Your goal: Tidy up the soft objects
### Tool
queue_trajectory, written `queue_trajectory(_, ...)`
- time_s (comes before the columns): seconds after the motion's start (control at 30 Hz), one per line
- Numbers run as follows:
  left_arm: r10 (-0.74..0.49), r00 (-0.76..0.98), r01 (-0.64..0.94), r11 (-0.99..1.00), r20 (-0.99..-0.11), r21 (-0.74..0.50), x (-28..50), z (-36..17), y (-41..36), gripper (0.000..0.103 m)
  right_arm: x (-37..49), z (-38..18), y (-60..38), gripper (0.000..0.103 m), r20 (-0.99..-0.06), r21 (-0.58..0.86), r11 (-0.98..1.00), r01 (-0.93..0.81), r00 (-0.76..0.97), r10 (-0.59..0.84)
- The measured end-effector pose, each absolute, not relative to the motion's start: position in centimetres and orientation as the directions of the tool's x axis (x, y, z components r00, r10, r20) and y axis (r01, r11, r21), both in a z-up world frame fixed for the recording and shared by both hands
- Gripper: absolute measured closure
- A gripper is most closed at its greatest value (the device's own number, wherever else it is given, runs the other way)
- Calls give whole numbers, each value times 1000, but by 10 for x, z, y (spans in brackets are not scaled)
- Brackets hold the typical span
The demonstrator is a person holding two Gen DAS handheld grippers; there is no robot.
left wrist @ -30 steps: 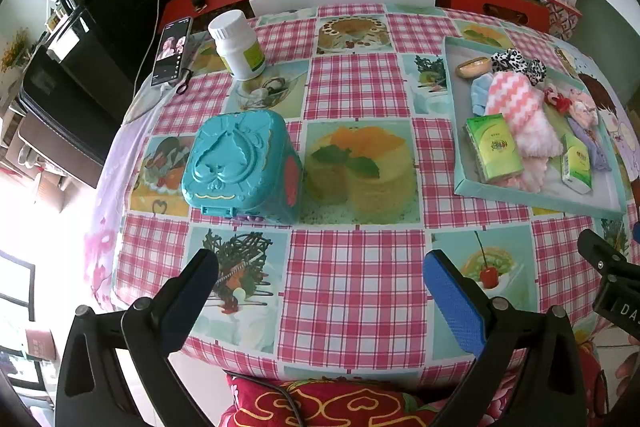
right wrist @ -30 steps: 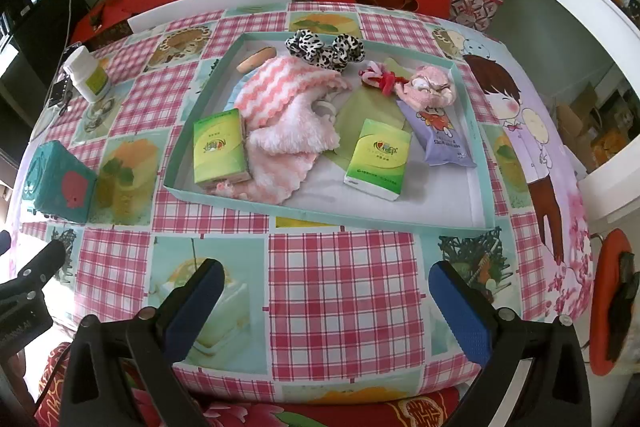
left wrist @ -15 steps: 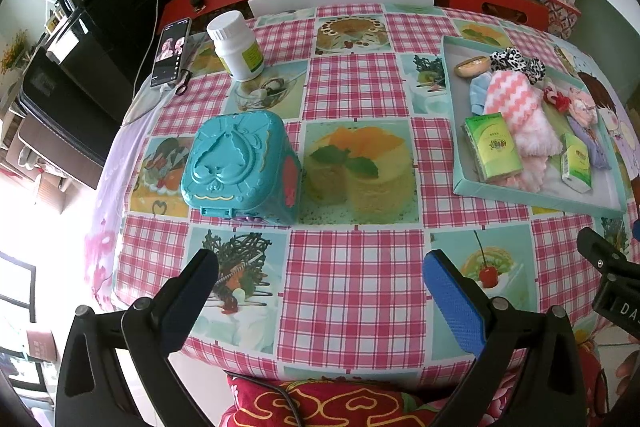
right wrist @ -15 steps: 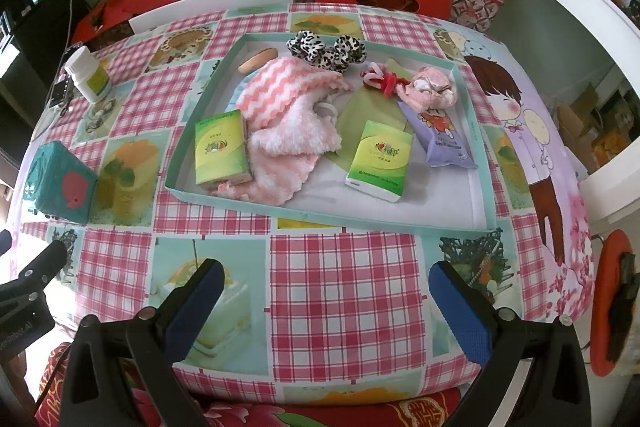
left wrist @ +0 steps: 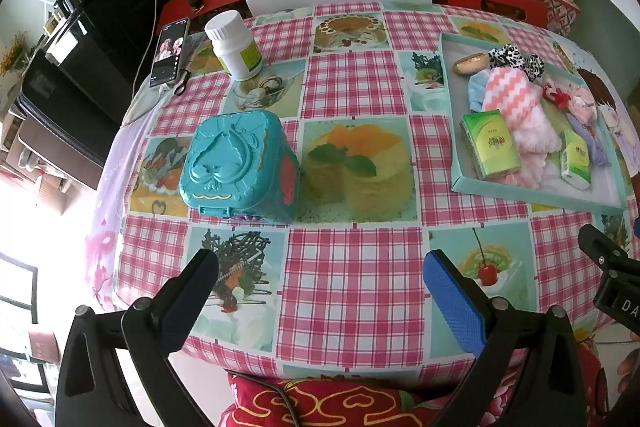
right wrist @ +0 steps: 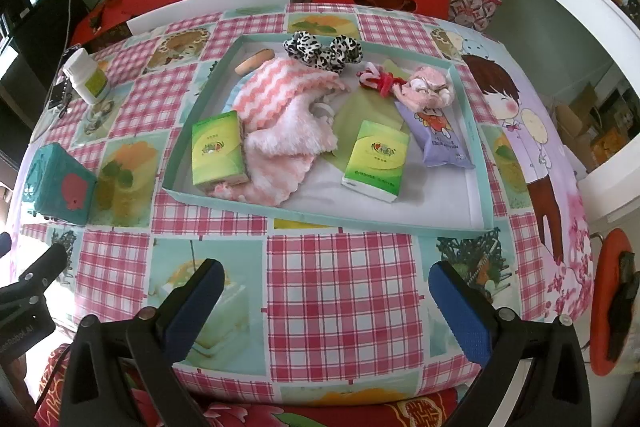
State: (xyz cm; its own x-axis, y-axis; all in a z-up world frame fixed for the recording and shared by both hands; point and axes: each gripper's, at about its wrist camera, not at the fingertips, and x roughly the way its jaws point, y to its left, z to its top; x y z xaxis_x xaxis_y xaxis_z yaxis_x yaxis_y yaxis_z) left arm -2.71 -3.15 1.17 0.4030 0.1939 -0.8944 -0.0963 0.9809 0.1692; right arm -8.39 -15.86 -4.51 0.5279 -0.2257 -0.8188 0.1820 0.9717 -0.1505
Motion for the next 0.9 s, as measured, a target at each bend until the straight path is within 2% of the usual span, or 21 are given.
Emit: queue_trajectory(0.9, 196, 395, -85, 981, -898, 177, -25, 12, -32, 1, -83, -46, -163, 0, -821, -135, 972, 192, 528, -218)
